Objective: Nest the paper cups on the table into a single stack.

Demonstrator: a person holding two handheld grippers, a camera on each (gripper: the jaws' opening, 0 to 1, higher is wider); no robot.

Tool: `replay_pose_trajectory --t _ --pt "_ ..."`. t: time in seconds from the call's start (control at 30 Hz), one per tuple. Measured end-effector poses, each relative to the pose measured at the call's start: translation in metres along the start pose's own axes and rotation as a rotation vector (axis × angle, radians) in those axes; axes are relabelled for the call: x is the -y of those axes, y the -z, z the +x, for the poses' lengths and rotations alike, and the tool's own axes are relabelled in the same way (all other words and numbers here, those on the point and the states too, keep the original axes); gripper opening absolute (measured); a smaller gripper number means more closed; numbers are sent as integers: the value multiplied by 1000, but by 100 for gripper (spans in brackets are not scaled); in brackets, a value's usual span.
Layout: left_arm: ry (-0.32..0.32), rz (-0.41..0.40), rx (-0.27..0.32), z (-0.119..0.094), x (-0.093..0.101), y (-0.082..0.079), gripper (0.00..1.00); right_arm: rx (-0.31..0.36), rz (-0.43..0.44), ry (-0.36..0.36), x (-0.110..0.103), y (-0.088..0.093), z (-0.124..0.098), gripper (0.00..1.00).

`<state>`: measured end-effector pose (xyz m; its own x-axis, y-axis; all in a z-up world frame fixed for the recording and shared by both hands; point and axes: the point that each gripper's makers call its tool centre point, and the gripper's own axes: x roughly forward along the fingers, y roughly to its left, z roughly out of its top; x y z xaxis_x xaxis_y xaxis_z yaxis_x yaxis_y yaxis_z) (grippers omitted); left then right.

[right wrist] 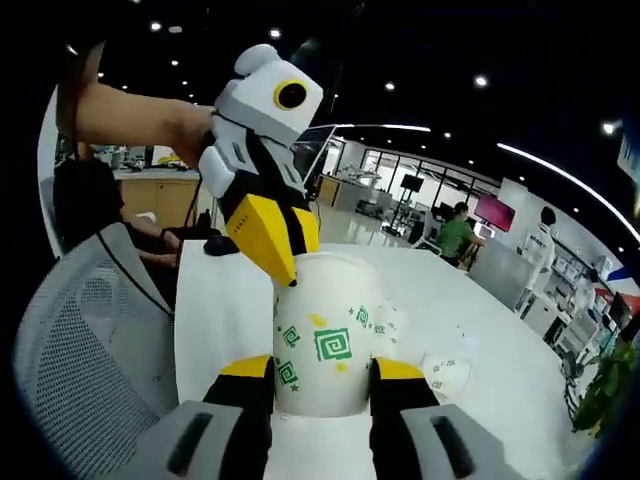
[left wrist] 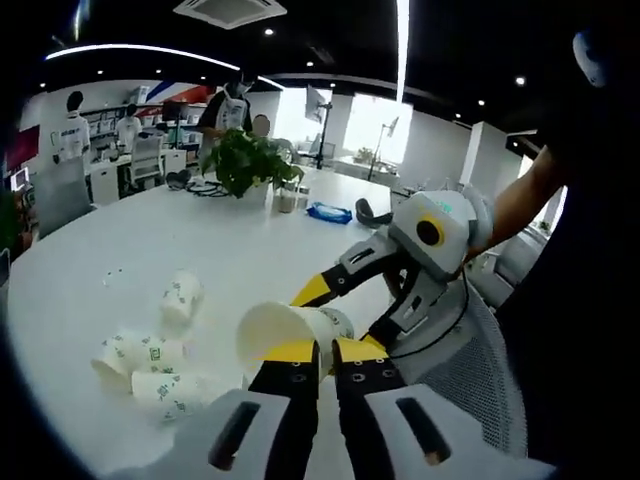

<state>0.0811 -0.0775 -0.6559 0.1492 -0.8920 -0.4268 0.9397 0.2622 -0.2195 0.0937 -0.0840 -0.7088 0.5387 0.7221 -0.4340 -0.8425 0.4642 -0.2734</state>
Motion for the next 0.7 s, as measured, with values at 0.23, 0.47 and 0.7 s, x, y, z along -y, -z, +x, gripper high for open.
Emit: replay_pose_trajectory --t 0.23,0.47,0.7 --pt "3 -15 4 -1 1 0 2 0 -20 12 0 -2 0 36" --pt "14 -34 14 -1 5 -1 0 11 97 13 -3 -1 -1 40" --pt "6 -33 9 0 3 -1 0 10 194 37 1 6 -8 49"
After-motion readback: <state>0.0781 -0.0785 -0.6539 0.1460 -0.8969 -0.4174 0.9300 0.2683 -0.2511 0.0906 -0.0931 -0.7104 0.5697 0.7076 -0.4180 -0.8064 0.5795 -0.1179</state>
